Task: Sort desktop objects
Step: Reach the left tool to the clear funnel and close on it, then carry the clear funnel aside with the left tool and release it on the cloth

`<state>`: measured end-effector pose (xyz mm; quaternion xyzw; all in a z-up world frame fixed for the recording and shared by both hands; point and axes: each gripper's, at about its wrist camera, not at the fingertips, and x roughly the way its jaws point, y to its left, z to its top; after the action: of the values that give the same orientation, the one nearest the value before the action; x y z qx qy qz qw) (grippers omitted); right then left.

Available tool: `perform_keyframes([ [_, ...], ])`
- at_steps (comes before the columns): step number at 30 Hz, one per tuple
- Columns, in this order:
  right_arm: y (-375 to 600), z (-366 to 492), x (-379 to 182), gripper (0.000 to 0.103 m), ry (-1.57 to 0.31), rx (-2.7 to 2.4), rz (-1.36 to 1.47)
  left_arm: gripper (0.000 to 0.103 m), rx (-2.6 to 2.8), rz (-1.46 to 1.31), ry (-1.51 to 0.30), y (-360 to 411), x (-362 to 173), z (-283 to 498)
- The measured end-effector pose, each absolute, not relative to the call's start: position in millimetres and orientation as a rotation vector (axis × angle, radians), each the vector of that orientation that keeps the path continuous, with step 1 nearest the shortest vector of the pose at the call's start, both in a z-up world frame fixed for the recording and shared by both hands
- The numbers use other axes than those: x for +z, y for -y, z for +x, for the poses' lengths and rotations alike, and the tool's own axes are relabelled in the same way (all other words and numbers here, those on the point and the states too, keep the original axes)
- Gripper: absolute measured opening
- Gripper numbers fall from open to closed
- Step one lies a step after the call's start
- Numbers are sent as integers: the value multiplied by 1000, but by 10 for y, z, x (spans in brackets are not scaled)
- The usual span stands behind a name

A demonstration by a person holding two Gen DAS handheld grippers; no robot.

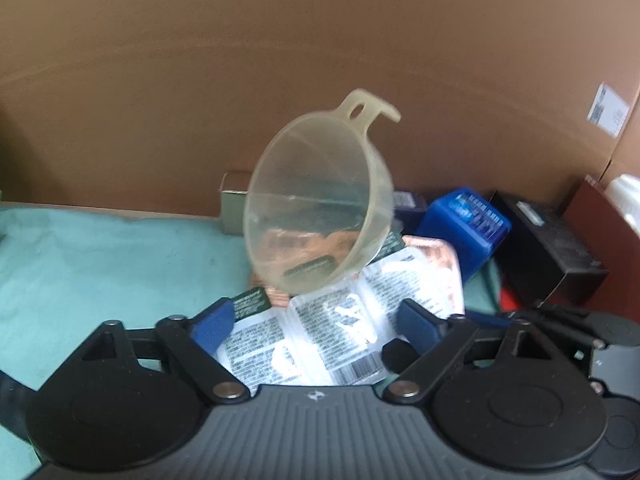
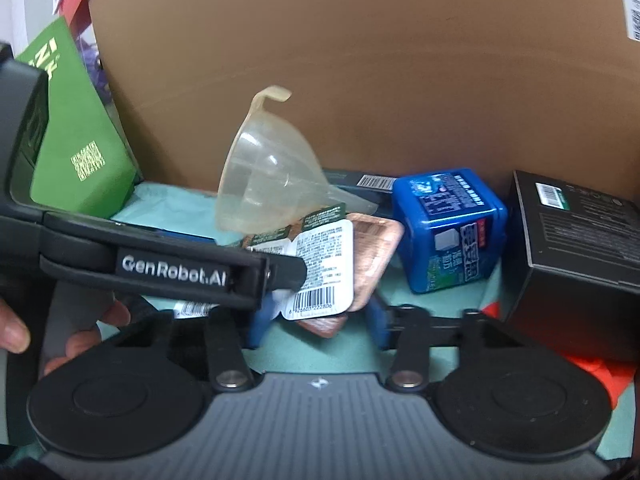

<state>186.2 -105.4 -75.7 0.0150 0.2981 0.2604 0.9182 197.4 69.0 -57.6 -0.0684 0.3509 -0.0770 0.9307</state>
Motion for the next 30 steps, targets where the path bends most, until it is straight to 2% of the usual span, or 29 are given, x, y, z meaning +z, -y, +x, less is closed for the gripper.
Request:
perform_keyframes([
  [1,1069,1848,-745,29,-611,535,34,70,-171,-145,-713,-686,-557,1957],
  [2,1104,1809,-731,21,-602,531,34,51,-202,-146,-714,-672,-540,1937],
  [3,1126,1797,-719,19,-598,531,34,41,-238,-158,-719,-658,-524,1912],
  [5,1138,1745,-679,7,-596,539,31,24,-254,-160,-737,-604,-502,1857],
  [6,1127,1706,-664,5,-598,551,20,17,-272,-171,-746,-586,-499,1825],
  [7,1094,1669,-656,2,-601,559,3,6,-295,-188,-763,-570,-502,1791],
  [8,1070,1608,-648,2,-608,553,-20,0,-310,-201,-776,-562,-519,1738],
  [19,1619,822,-567,1,-686,542,93,0,-428,-181,-851,-275,-611,985],
  [22,1792,599,-560,4,-710,492,107,0,-437,-184,-826,-218,-576,767],
  [24,1841,501,-581,12,-724,443,80,9,-421,-170,-808,-161,-549,703],
  [26,1858,402,-581,38,-713,391,23,39,-390,-144,-791,-84,-524,702],
  [30,1924,292,-528,44,-655,337,-74,41,-466,-122,-791,47,-437,595],
])
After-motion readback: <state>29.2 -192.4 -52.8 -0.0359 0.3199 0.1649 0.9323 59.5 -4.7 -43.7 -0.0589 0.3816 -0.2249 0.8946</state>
